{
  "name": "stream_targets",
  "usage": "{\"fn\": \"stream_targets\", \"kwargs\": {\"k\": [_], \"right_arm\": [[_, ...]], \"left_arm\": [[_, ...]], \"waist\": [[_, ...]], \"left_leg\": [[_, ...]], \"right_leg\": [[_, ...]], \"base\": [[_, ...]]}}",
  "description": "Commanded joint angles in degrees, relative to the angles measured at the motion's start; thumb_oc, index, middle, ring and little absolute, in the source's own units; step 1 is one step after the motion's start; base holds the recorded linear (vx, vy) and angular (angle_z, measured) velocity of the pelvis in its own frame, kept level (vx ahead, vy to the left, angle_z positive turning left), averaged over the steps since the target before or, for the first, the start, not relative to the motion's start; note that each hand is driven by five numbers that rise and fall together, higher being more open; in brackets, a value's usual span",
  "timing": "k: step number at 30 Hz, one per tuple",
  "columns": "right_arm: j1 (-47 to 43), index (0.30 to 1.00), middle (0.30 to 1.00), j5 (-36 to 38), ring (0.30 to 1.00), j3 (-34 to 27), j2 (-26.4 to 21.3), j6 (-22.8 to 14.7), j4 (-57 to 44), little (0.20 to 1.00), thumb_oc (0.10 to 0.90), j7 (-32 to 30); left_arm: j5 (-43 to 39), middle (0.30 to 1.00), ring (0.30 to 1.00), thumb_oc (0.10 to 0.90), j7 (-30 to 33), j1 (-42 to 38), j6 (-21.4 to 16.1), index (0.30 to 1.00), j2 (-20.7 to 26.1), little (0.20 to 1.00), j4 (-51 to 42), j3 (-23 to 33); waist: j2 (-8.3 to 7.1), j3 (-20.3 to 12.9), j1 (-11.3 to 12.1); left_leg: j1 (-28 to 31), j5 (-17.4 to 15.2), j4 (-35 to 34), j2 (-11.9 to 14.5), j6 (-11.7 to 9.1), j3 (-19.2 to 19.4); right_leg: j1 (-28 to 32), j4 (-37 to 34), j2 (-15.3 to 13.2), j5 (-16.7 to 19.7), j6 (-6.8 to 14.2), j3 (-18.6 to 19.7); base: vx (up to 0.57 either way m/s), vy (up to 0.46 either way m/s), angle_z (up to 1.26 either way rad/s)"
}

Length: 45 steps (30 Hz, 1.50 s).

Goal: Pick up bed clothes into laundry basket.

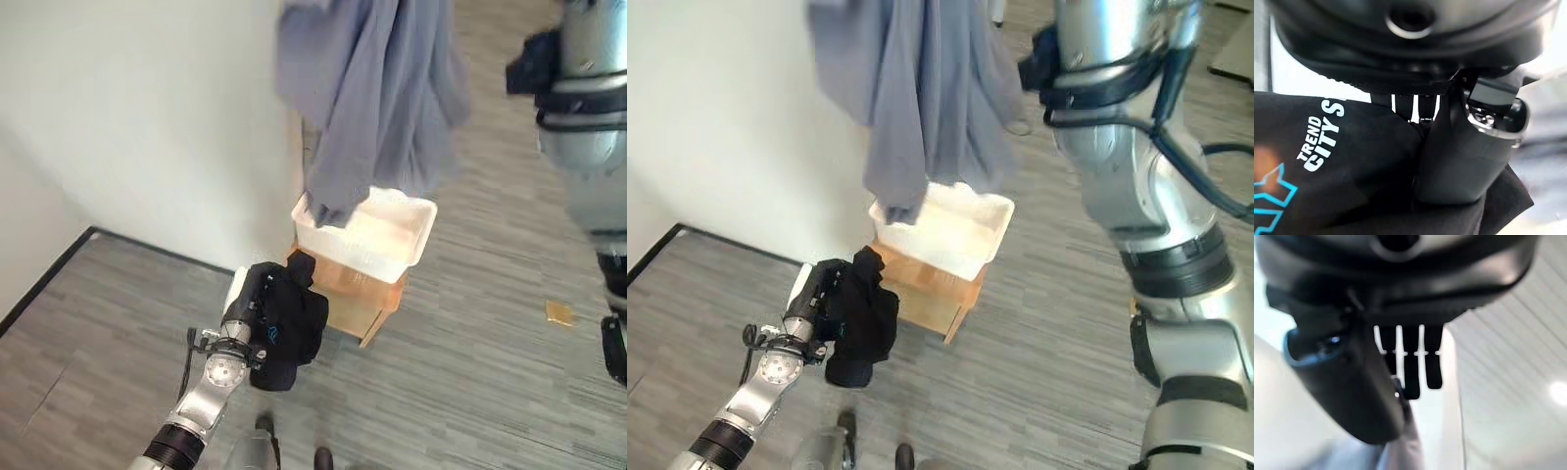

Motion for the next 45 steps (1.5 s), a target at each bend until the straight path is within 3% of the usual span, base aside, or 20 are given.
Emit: {"fn": "stream_targets", "kwargs": {"k": [1, 4, 11, 17, 19, 26, 35, 41, 42, 45], "right_arm": [[-1.31, 0.3, 0.3, 3.07, 0.3, -8.9, -4.75, 2.79, -0.96, 0.3, 0.4, -2.65], [-6.87, 0.3, 0.3, 4.83, 0.3, -6.36, -6.74, 3.77, 3.64, 0.3, 0.4, -5.17], [-15.23, 0.3, 0.3, 9.03, 0.3, 1.85, -10.02, 5.99, 17.07, 0.3, 0.4, -5.05], [-18.45, 0.3, 0.3, 10.42, 0.3, 6.26, -7.71, 5.99, 22.38, 0.3, 0.4, -3.05], [-20.5, 0.3, 0.3, 10.18, 0.3, 8.83, -3.88, 6.19, 25.21, 0.3, 0.4, -1.39], [-20.88, 0.3, 0.3, 10.28, 0.3, 7.92, 0.04, 6.42, 27.67, 0.3, 0.4, -1.27], [-16.48, 0.3, 0.3, 11.18, 0.3, 4.86, -1.02, 6.48, 27.31, 0.3, 0.4, -1.36], [-4.89, 0.3, 0.3, 9.03, 0.3, -1.94, -1.61, 7.15, 22.31, 0.3, 0.4, -0.12], [0.65, 0.3, 0.3, 8.06, 0.3, -5.54, -0.18, 7.14, 20.09, 0.3, 0.4, 0.14], [6.76, 0.3, 0.3, 6.16, 0.3, -7.93, 2.38, 7.2, 18.1, 0.3, 0.4, 1.49]], "left_arm": [[0.36, 0.3, 0.3, 0.4, 2.23, -8.95, -6.73, 0.3, -2.81, 0.3, -0.13, -1.68], [1.3, 0.3, 0.3, 0.4, 2.28, -10.62, -7.07, 0.3, -2.49, 0.3, -0.51, -2.71], [0.13, 0.3, 0.3, 0.4, 1.67, -11.31, -7.57, 0.3, -2.86, 0.3, -0.69, -3.54], [-1.23, 0.3, 0.3, 0.4, 1.28, -10.67, -7.66, 0.3, -2.89, 0.3, -0.83, -3.26], [-2.45, 0.3, 0.3, 0.4, 0.68, -9.72, -7.69, 0.3, -2.85, 0.3, -1.04, -3.44], [-3.42, 0.3, 0.3, 0.4, 0.25, -6.71, -7.62, 0.3, -2.32, 0.3, -1.45, -2.37], [-3.93, 0.3, 0.3, 0.4, 0.16, -2.83, -7.39, 0.3, -1.39, 0.3, -2.22, -0.23], [-4.18, 0.3, 0.3, 0.4, 0.27, -1.06, -6.77, 0.3, -1.77, 0.3, -3.25, 1.29], [-3.91, 0.3, 0.3, 0.4, 0.21, -0.53, -6.64, 0.3, -1.79, 0.3, -3.63, 1.35], [-3.63, 0.3, 0.3, 0.4, 0.09, -0.12, -6.46, 0.3, -1.63, 0.3, -4.24, 1.4]], "waist": [[0.74, -6.57, -0.11], [0.42, -8.31, -1.7], [0.05, -9.45, -1.33], [-0.42, -9.68, -0.57], [-0.9, -9.96, 0.42], [-1.44, -9.84, 2.21], [-1.42, -9.58, 3.38], [-0.36, -8.48, 3.37], [-0.07, -8.08, 3.35], [0.06, -7.49, 3.62]], "left_leg": [[14.46, -6.29, -7.08, 4.17, -6.58, 0.38], [16.85, -8.38, -7.85, 3.15, -6.17, 1.21], [16.9, -9.64, -7.85, 2.35, -5.78, 2.57], [17.17, -10.04, -7.85, 2.45, -5.92, 3.29], [17.15, -10.09, -7.85, 2.77, -5.97, 3.54], [16.45, -9.71, -7.85, 2.9, -6.05, 2.92], [15.34, -9.93, -7.85, 2.86, -6.12, 2.04], [14.38, -9.42, -7.85, 2.64, -5.87, 1.59], [14.04, -9.44, -7.85, 2.62, -5.74, 1.43], [13.58, -9.35, -7.85, 2.55, -5.66, 1.35]], "right_leg": [[-10.41, 6.06, -7.95, -0.39, 6.02, -5.91], [-12.38, 7.0, -9.0, 0.41, 7.25, -5.6], [-10.21, 2.26, -10.75, 1.72, 8.71, -5.54], [-9.04, -0.01, -11.1, 2.64, 9.23, -5.82], [-8.62, -0.7, -11.25, 2.81, 9.31, -6.17], [-8.4, -0.86, -11.16, 2.6, 9.36, -7.34], [-8.77, -0.86, -11.38, 2.08, 9.64, -8.38], [-9.41, -0.86, -11.61, 2.37, 9.58, -8.68], [-9.66, -0.86, -11.7, 2.36, 9.57, -8.93], [-9.88, -0.86, -11.76, 2.31, 9.48, -9.3]], "base": [[0.17, 0.132, -0.27], [0.11, 0.09, 0.3], [0.09, 0.029, 0.0], [0.03, -0.005, -0.07], [0.04, -0.012, -0.03], [0.0, -0.004, 0.02], [0.01, -0.015, 0.1], [0.0, -0.003, 0.01], [0.0, 0.0, 0.0], [0.0, 0.0, 0.0]]}}
